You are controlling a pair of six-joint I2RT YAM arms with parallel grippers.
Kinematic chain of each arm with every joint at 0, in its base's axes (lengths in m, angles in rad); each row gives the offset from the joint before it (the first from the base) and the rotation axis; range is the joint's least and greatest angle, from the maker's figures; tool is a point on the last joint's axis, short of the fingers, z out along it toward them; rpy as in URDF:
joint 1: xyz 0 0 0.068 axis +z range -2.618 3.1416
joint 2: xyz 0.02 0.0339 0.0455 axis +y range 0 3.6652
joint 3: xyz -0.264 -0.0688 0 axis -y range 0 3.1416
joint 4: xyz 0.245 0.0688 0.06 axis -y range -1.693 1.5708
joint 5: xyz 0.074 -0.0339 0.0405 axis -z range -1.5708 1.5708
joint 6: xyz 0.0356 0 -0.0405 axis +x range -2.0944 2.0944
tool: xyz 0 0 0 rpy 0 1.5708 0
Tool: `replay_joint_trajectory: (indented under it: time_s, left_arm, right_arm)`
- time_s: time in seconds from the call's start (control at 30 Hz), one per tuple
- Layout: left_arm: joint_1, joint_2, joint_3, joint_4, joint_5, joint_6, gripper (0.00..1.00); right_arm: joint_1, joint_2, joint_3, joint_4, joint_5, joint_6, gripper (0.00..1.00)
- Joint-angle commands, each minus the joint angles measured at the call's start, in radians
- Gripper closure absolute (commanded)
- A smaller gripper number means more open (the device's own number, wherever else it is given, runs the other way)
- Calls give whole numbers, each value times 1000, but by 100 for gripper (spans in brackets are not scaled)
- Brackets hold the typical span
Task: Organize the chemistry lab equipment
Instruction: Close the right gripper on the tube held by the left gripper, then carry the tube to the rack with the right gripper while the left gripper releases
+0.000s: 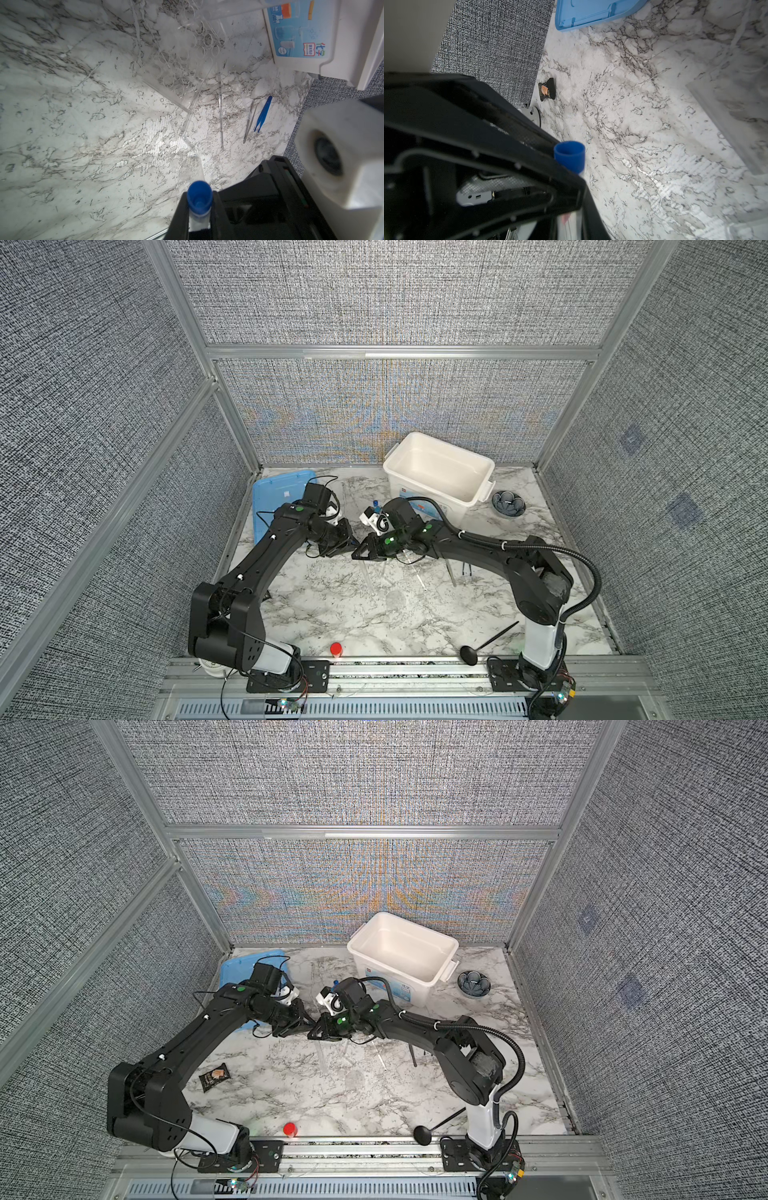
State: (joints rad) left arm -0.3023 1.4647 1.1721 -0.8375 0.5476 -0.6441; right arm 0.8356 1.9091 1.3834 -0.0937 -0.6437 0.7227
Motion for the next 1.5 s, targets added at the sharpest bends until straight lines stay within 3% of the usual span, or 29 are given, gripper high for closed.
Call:
replay_joint_trajectory:
  time_s: [0.0,0.17,0.37,0.7,0.93,1.07,1.23,1.47]
  left_arm:
    - [0,-8,1,-3,21,8,83]
    - [0,-15,17,-22,13,15,71]
    - [2,-44,36,-42,-18,22,43]
    - [10,-189,41,-74,-26,79,37]
    - [33,-360,-51,-47,-162,119,33]
    - [50,-398,-84,-16,-179,126,33]
    - [54,-382,-104,10,-185,136,33]
    - [55,-371,-132,41,-188,143,33]
  right_arm:
    - [0,1,4,31,-4,-1,86]
    - [-1,-14,-16,50,15,-8,86]
    - [-10,-39,-60,118,49,-23,87]
    - [-39,-104,-117,230,315,-198,86]
    - [-52,-163,-266,601,558,-311,84]
    - [-61,-134,-340,869,621,-440,85]
    - [-79,-65,-362,1047,664,-561,85]
    - [-105,32,-402,1292,685,-619,86]
